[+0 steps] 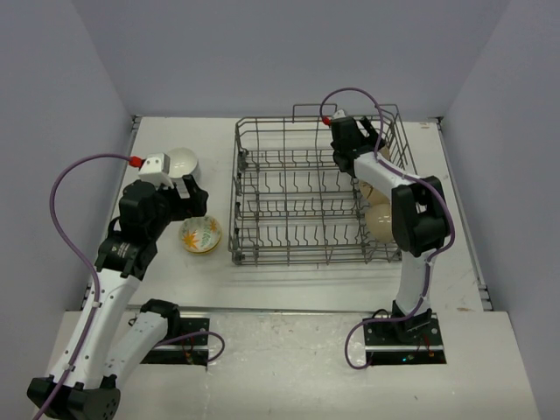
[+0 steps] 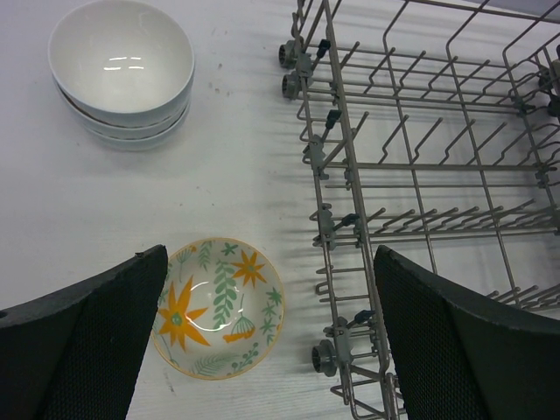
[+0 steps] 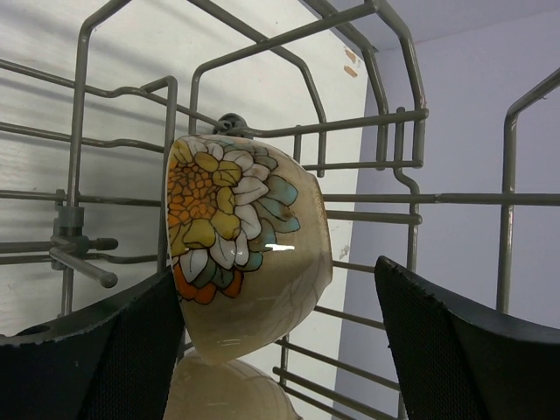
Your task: Unload the bowls from the dish rack
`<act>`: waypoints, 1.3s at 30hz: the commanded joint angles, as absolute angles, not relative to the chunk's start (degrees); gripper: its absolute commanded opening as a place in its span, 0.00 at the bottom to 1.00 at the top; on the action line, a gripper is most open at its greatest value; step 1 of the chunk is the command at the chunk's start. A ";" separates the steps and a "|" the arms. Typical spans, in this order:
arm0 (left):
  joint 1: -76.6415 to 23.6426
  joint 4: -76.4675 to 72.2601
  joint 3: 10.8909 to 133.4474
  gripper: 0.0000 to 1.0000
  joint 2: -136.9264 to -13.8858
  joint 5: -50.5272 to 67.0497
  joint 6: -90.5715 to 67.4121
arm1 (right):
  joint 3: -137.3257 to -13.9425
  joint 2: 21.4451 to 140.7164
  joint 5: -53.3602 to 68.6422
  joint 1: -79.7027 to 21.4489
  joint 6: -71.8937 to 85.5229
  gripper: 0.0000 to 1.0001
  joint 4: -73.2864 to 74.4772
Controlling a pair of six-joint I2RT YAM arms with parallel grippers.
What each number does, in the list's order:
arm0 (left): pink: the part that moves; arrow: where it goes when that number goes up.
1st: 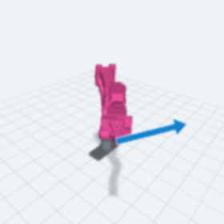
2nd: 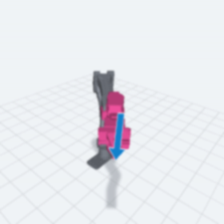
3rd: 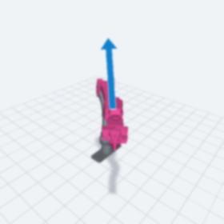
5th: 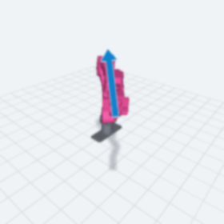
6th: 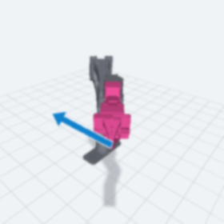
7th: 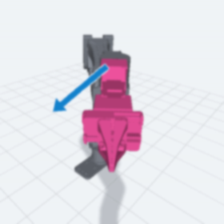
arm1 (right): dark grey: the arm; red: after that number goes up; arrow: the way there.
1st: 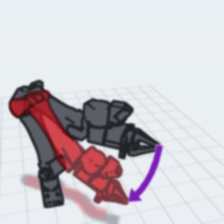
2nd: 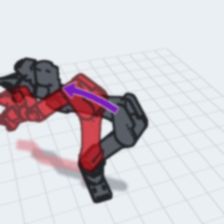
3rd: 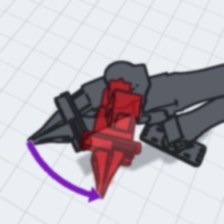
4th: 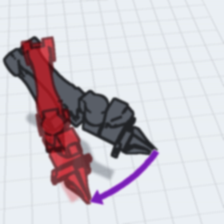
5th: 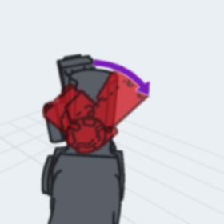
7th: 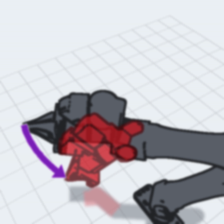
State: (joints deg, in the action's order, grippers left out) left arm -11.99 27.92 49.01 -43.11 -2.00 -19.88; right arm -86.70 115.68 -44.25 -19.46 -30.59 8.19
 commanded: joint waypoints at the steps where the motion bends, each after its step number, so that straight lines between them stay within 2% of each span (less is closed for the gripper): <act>1: -12.57 26.19 48.87 1.00 -42.54 -1.14 -18.37 | -86.40 114.70 -47.20 -18.81 -32.52 0.83 3.70; 13: -12.74 25.93 48.78 1.00 -42.45 -0.26 -18.19 | -85.78 115.75 -47.90 -18.72 -36.47 0.73 -1.31; 15: -12.83 25.93 48.69 1.00 -42.45 -0.26 -18.19 | -85.87 115.93 -47.55 -18.55 -36.74 0.69 -1.58; 17: -13.01 25.93 48.69 1.00 -42.45 -0.26 -18.19 | -85.96 116.28 -47.64 -18.46 -37.26 0.55 -1.58; 26: -13.18 25.66 48.69 1.00 -42.54 1.14 -18.02 | -86.05 116.02 -48.43 -18.28 -37.18 0.54 -2.37; 34: -13.36 25.66 48.78 1.00 -42.54 1.32 -18.02 | -85.52 115.93 -49.22 -18.19 -38.50 0.45 -4.22; 35: -13.36 25.58 48.69 1.00 -42.45 1.41 -17.93 | -85.43 115.93 -49.31 -18.19 -38.58 0.40 -4.39; 39: -13.36 25.58 48.60 1.00 -42.28 1.58 -17.93 | -85.52 115.93 -49.57 -18.19 -38.76 0.38 -4.48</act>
